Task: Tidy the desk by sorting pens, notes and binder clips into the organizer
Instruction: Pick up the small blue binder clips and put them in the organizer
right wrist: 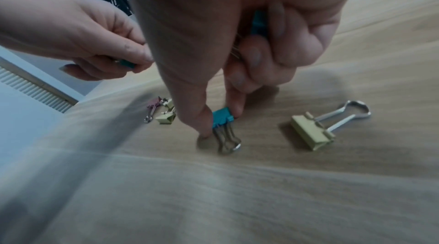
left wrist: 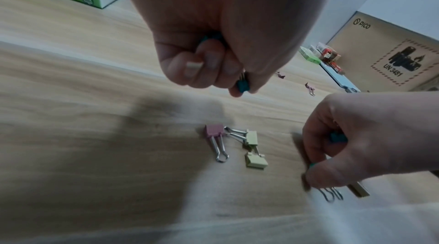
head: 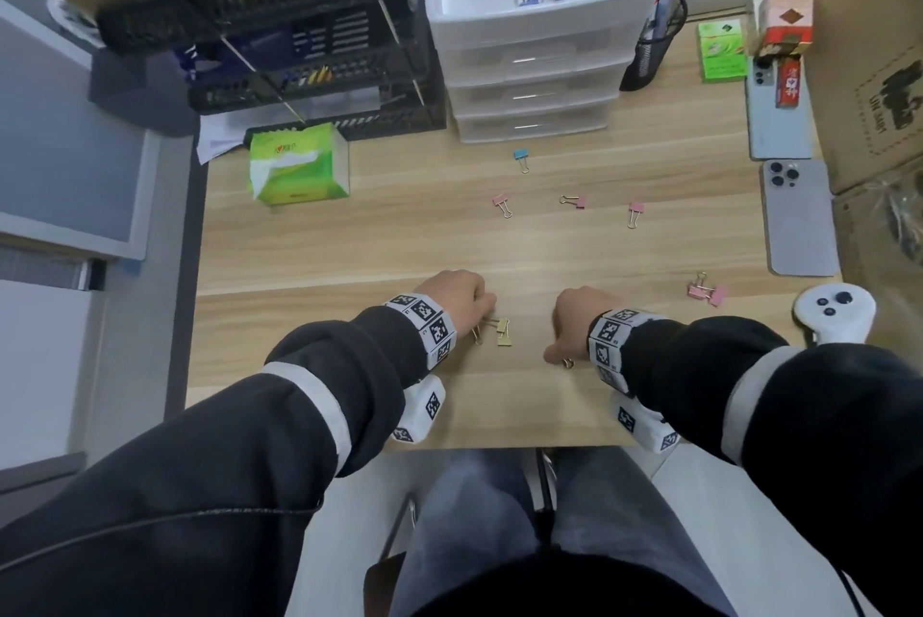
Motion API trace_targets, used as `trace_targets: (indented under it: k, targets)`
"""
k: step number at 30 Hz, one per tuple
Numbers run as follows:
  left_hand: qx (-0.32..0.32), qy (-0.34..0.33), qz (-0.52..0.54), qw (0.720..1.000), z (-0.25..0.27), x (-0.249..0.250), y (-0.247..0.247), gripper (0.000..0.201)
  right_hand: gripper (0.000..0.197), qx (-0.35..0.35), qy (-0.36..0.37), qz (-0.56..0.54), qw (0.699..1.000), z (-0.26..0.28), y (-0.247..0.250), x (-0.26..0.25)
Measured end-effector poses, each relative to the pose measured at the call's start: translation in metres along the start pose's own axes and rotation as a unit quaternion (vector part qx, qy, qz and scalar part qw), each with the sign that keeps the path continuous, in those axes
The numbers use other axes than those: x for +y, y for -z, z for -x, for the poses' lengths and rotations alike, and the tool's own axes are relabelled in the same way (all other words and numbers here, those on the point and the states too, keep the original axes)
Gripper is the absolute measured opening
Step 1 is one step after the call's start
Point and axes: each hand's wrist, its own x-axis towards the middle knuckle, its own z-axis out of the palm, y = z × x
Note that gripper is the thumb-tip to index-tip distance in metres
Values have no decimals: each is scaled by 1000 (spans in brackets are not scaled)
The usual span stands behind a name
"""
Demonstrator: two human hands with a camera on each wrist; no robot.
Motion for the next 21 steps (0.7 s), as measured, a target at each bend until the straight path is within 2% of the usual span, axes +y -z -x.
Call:
trace_targets:
  k: [3,5,7,9,13,18,21]
  targets:
    - [0,5,20,1000,3,-1,2,28,31,4,-15,-50,999,-1,-2,1]
    - [11,12,35,999,3,0,3,28,36,9,-25,-133,991,-1,1,3]
    - [29,14,52,998,4,5,7,24,30,2,-27,-252,967,1,8,3]
    - [32,-9,69,997,5,16,11,20,25,-34,-39,-392,919,4,15,2]
    - [46,-68,120,989,5,48,24,16,11,-145,-57,-622,768,10,24,7]
    - [69,-106,160,979,11,94,57,18,8,-98,-53,-738,666,23,36,11]
    - [78,-127,139,979,21,117,77,23,30,-121,-61,-805,577,28,43,14]
